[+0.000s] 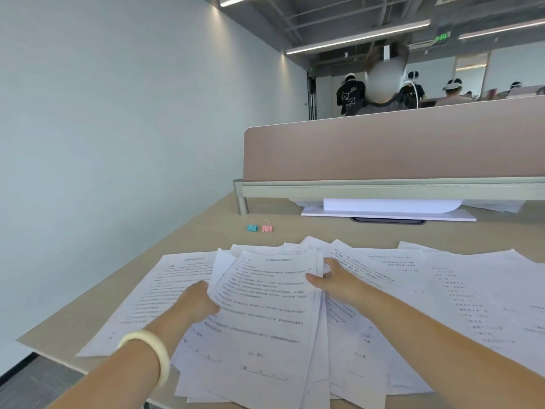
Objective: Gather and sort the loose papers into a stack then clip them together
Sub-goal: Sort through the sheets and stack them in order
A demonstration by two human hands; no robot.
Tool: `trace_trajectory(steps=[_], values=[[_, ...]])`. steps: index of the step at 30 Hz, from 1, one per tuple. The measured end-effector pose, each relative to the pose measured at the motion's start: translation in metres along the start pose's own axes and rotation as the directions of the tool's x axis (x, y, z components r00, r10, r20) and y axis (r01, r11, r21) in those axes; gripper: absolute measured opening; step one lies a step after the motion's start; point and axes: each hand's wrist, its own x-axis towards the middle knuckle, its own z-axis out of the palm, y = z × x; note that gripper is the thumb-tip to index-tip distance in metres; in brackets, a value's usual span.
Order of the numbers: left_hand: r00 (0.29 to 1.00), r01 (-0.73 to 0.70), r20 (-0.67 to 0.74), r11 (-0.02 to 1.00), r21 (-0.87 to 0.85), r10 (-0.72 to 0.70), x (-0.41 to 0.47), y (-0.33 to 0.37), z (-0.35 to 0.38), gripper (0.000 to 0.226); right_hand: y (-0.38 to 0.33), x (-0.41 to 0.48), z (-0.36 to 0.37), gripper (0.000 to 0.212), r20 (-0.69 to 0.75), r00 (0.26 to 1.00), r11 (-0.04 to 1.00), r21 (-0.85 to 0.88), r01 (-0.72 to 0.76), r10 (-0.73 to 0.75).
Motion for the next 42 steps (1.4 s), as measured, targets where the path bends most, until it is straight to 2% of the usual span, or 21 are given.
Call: trace_trajectory(steps=[2, 3, 4, 5, 6, 8, 10, 13, 16, 18, 21, 23, 25, 27, 29, 32, 36, 38, 40, 42], values=[[0.995, 0.006, -0.103, 0.998, 0.057, 0.000, -0.006, 0.005, 0.004, 0.019, -0.003, 0.000, 0.003, 0.085, -0.006, 1.000, 0.955, 0.295, -0.024, 0.027], [0.992, 0.019, -0.129, 0.997, 0.081, -0.008, -0.007, 0.007, 0.008, 0.030, -0.002, 0.000, 0.006, 0.085, 0.021, 0.999, 0.911, 0.409, -0.054, 0.049], [0.990, 0.025, -0.138, 0.992, 0.123, -0.008, -0.007, 0.009, 0.012, 0.040, -0.002, 0.000, 0.011, 0.075, 0.043, 0.997, 0.876, 0.477, -0.072, 0.058], [0.991, 0.025, -0.135, 0.987, 0.162, -0.003, -0.008, 0.011, 0.015, 0.045, -0.004, 0.001, 0.018, 0.064, 0.046, 0.998, 0.879, 0.473, -0.065, 0.049], [0.993, 0.028, -0.119, 0.983, 0.180, -0.006, -0.007, 0.012, 0.017, 0.046, -0.007, 0.001, 0.027, 0.056, 0.026, 0.999, 0.927, 0.372, -0.047, 0.040], [0.995, 0.023, -0.095, 0.984, 0.179, -0.006, -0.004, 0.011, 0.017, 0.048, -0.006, 0.008, 0.039, 0.052, -0.042, 0.999, 0.991, 0.127, 0.033, -0.028], [0.991, 0.058, -0.127, 0.974, 0.219, -0.031, 0.001, 0.002, 0.008, 0.054, -0.008, 0.010, 0.034, 0.050, -0.095, 0.995, 0.998, 0.035, 0.043, -0.039], [0.968, 0.185, -0.229, 0.899, 0.396, -0.099, 0.003, -0.034, -0.015, 0.065, -0.007, 0.013, -0.003, 0.050, -0.177, 0.984, 0.994, 0.107, 0.024, -0.004], [0.941, 0.333, -0.190, 0.862, 0.382, -0.279, 0.004, -0.079, -0.029, 0.084, -0.009, 0.011, -0.041, 0.041, -0.173, 0.985, 0.971, 0.236, 0.030, 0.012], [0.939, 0.343, -0.116, 0.870, 0.354, -0.323, 0.003, -0.092, -0.031, 0.088, -0.020, 0.007, -0.053, 0.038, -0.175, 0.985, 0.939, 0.338, 0.065, -0.006], [0.965, 0.255, -0.055, 0.878, 0.406, -0.255, -0.001, -0.088, -0.032, 0.083, -0.042, 0.010, -0.039, 0.037, -0.135, 0.989, 0.908, 0.402, 0.116, -0.067], [0.972, 0.236, -0.078, 0.899, 0.370, -0.223, 0.001, -0.085, -0.040, 0.072, -0.054, 0.023, -0.008, 0.037, -0.081, 0.994, 0.919, 0.381, 0.098, -0.073], [0.959, 0.278, -0.130, 0.916, 0.291, -0.250, 0.005, -0.090, -0.054, 0.064, -0.061, 0.039, 0.029, 0.038, -0.055, 0.997, 0.941, 0.330, 0.070, -0.055], [0.930, 0.350, -0.167, 0.928, 0.130, -0.328, 0.016, -0.108, -0.064, 0.070, -0.064, 0.052, 0.062, 0.041, -0.044, 0.998, 0.969, 0.240, 0.054, -0.045], [0.919, 0.377, -0.100, 0.925, -0.053, -0.380, 0.029, -0.128, -0.070, 0.079, -0.064, 0.064, 0.093, 0.041, -0.004, 0.999, 0.992, 0.117, 0.044, -0.044], [0.934, 0.344, -0.037, 0.922, -0.180, -0.355, 0.027, -0.125, -0.075, 0.078, -0.064, 0.076, 0.127, 0.030, 0.030, 0.999, 1.000, -0.014, 0.028, -0.027], [0.950, 0.312, 0.087, 0.891, -0.329, -0.301, 0.013, -0.106, -0.080, 0.032, -0.077, 0.083, 0.157, 0.044, -0.035, 0.999, 0.992, -0.122, -0.042, 0.038], [0.943, 0.331, 0.116, 0.873, -0.357, -0.310, 0.007, -0.102, -0.081, 0.027, -0.087, 0.081, 0.163, 0.051, -0.075, 0.994, 0.971, -0.216, -0.099, 0.084], [0.933, 0.361, 0.163, 0.849, -0.386, -0.322, 0.005, -0.103, -0.080, 0.025, -0.091, 0.080, 0.162, 0.058, -0.045, 0.994, 0.975, -0.192, -0.109, 0.102], [0.919, 0.394, 0.205, 0.825, -0.405, -0.338, 0.005, -0.105, -0.080, 0.025, -0.091, 0.080, 0.154, 0.064, 0.030, 0.994, 0.993, -0.059, -0.100, 0.102]])
